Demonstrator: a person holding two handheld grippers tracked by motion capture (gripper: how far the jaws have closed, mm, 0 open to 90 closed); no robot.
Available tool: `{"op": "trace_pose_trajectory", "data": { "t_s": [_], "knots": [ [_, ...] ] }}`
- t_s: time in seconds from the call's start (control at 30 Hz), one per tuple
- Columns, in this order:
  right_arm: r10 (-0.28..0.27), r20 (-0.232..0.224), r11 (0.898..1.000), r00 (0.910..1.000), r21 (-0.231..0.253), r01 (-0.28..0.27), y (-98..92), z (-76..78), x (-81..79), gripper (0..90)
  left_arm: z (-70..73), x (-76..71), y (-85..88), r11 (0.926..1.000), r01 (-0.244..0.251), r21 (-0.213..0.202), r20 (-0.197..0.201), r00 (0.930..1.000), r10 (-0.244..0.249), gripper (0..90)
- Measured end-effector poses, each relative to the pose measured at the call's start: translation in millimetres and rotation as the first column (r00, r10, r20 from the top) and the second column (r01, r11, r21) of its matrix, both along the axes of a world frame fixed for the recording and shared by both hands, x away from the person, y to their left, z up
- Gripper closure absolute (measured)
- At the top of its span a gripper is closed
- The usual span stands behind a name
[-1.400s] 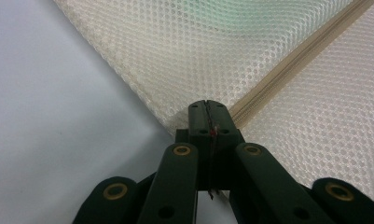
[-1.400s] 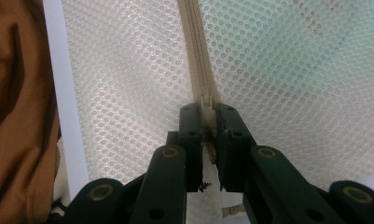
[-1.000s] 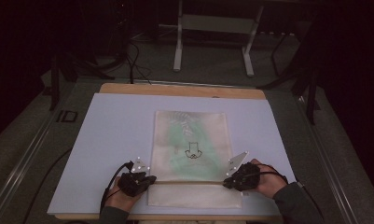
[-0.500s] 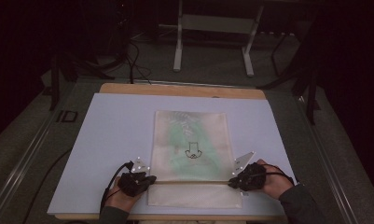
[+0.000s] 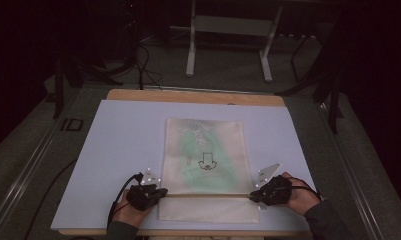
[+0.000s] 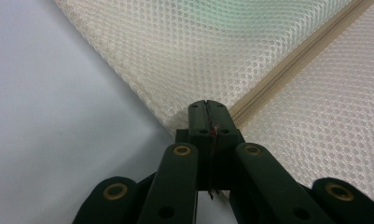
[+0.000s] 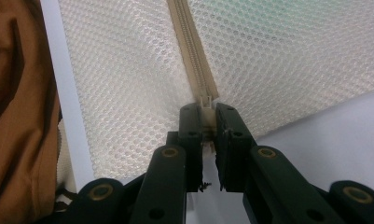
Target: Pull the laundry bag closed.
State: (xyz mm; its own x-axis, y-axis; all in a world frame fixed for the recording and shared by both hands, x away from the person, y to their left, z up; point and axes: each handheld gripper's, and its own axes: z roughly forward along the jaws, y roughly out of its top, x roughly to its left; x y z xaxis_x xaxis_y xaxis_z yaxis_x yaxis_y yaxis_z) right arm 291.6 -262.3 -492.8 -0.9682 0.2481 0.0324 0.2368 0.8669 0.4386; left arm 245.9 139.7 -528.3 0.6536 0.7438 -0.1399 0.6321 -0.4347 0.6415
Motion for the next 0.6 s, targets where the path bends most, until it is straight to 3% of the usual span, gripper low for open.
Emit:
{"op": "trace_pose_trajectory", "data": {
  "t_s": [0.17, 0.27, 0.6],
  "knots": [
    [-0.014, 0.001, 1.000, 0.9999, 0.020, 0.014, -0.5, -2.4, -1.3, 81.7, -1.0, 0.6, 1.9, 0.9998, -0.002, -0.020, -0.004, 1.0000, 0.002, 89.2],
    [-0.026, 0.004, 0.999, 0.9996, 0.041, 0.026, -2.2, -4.0, -2.2, 80.8, -0.5, 0.3, 1.0, 1.0000, -0.001, -0.009, -0.002, 1.0000, 0.001, 89.1],
    [-0.060, 0.002, 0.994, 0.9982, 0.097, 0.059, -8.7, -4.5, -3.8, 69.9, -0.5, 0.4, 1.6, 0.9999, 0.003, -0.011, -0.003, 1.0000, -0.003, 89.0]
  ]
}}
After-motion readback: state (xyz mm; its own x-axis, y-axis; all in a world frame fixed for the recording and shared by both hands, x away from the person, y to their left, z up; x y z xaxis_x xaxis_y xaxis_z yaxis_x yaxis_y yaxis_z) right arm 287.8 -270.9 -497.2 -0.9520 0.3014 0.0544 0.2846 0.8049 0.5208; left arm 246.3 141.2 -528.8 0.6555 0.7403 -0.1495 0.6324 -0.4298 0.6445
